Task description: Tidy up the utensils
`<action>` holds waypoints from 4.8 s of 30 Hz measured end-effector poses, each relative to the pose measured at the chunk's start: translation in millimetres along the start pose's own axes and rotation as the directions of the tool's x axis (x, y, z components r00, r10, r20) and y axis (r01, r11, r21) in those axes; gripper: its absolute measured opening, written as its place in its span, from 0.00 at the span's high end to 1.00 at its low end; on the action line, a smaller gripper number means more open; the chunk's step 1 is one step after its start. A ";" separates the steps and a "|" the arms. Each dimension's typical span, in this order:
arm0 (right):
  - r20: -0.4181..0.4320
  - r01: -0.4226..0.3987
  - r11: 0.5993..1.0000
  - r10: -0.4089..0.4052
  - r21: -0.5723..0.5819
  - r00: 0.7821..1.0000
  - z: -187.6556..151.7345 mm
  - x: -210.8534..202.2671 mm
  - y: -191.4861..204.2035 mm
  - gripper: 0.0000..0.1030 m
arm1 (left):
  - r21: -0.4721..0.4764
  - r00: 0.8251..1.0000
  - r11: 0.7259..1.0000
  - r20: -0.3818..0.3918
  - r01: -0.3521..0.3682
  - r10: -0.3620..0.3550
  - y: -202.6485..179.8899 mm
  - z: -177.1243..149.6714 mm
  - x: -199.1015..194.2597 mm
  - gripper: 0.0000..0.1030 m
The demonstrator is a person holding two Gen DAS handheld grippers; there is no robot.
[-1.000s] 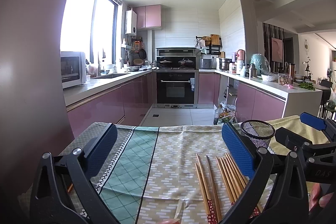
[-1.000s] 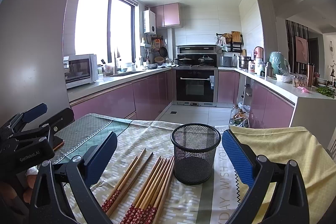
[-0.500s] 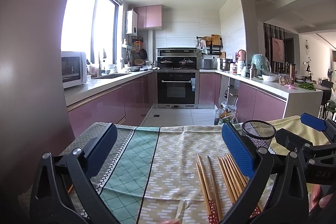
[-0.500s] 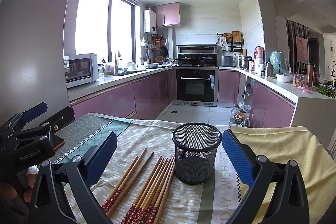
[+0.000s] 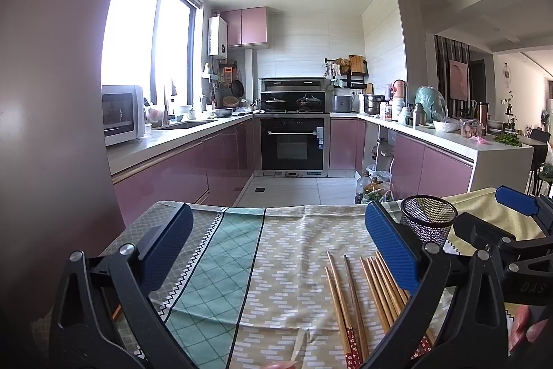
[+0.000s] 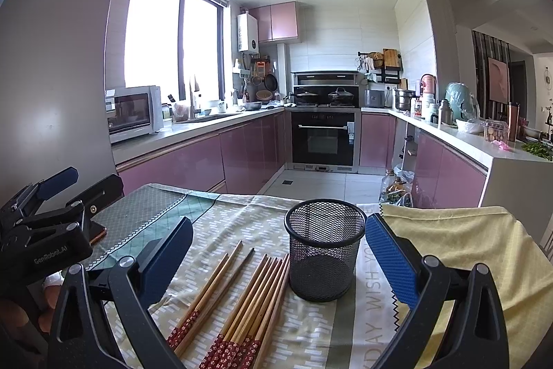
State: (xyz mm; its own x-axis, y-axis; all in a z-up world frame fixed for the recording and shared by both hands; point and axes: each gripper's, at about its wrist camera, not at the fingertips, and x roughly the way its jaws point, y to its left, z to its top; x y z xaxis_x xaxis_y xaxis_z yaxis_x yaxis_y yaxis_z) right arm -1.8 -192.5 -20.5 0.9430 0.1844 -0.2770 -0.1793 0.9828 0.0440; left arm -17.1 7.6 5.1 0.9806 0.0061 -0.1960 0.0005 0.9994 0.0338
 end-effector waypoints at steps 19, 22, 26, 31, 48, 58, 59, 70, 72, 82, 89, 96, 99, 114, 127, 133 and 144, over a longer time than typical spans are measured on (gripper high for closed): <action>0.002 -0.002 1.000 0.002 0.002 1.000 1.7 0.7 0.0 0.06 | 0.008 1.000 1.000 -0.009 0.001 -0.001 -4.5 -3.7 0.5 0.04; 0.003 -0.002 1.000 0.002 0.002 1.000 1.7 -0.1 -0.9 0.06 | 0.008 1.000 1.000 -0.010 0.003 -0.002 -4.5 -3.7 0.6 0.04; -0.003 -0.003 1.000 0.003 0.001 1.000 2.4 0.3 -1.8 0.06 | 0.007 1.000 1.000 -0.017 0.009 -0.009 -4.5 -4.0 1.0 0.04; -0.036 -0.014 1.000 0.014 -0.003 0.999 1.8 2.9 -4.0 0.06 | 0.014 0.999 1.000 -0.030 0.020 -0.020 -5.9 -4.6 2.9 0.04; -0.495 -0.078 0.996 0.092 0.049 0.864 -55.2 74.8 -19.4 0.52 | 0.123 0.906 0.974 -0.403 0.193 -0.128 -22.8 -49.5 73.6 0.25; -0.581 -0.082 0.996 0.091 0.041 0.809 -61.3 95.9 -15.2 0.66 | 0.117 0.821 0.955 -0.545 0.273 -0.168 -35.8 -82.1 105.2 0.38; -0.585 -0.081 0.996 0.090 0.042 0.806 -60.0 99.0 -17.7 0.66 | 0.112 0.814 0.953 -0.554 0.281 -0.175 -34.7 -81.6 106.2 0.39; -0.621 -0.084 0.996 0.061 -0.008 0.781 -55.4 104.3 -11.5 0.66 | 0.119 0.762 0.937 -0.620 0.328 -0.188 -37.2 -92.1 121.6 0.44; -0.626 -0.085 0.996 0.064 -0.004 0.777 -55.0 105.0 -12.2 0.66 | 0.111 0.747 0.935 -0.636 0.337 -0.194 -37.0 -95.0 122.8 0.45; -0.623 -0.096 0.995 0.066 -0.015 0.779 -50.8 118.4 -2.7 0.73 | 0.084 0.718 0.922 -0.656 0.377 -0.233 -48.3 -90.5 134.4 0.74; -0.619 -0.094 0.990 0.141 0.107 0.772 -52.1 113.4 -22.2 0.81 | 0.043 0.706 0.928 -0.662 0.370 -0.251 -43.6 -89.4 139.6 0.80; -0.616 -0.080 0.990 0.137 0.120 0.775 -51.4 109.5 -29.3 0.83 | 0.038 0.704 0.927 -0.663 0.373 -0.256 -42.5 -88.4 137.4 0.80; -0.616 -0.077 0.992 0.121 0.099 0.778 -52.8 110.4 -27.1 0.83 | 0.037 0.702 0.927 -0.665 0.373 -0.255 -42.0 -88.1 137.6 0.80; -0.589 -0.080 0.989 0.137 0.122 0.796 -46.4 108.0 -28.9 0.87 | 0.030 0.690 0.923 -0.673 0.383 -0.264 -42.8 -87.8 145.6 0.85; -0.625 -0.073 0.994 0.106 0.078 0.774 -55.8 114.5 -25.6 0.87 | 0.036 0.692 0.922 -0.673 0.385 -0.263 -42.8 -87.9 144.5 0.85; -0.624 -0.108 0.991 0.137 0.084 0.770 -54.3 118.7 -19.3 0.94 | 0.037 0.694 0.925 -0.672 0.379 -0.258 -47.2 -86.7 149.0 0.90; -0.439 -0.225 0.962 0.271 0.155 0.856 -8.6 66.9 -35.9 0.95 | -0.023 0.728 0.917 -0.601 0.398 -0.331 -39.6 -51.8 129.4 0.93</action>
State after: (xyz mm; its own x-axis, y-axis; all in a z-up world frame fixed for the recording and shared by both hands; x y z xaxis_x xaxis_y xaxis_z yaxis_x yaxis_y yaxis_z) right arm 65.4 -215.6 -48.9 0.6359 0.4211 -0.6467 -0.3413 0.9051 0.2538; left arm 99.6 -29.5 -72.4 0.5955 -0.3067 -0.7425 0.3866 0.9196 -0.0697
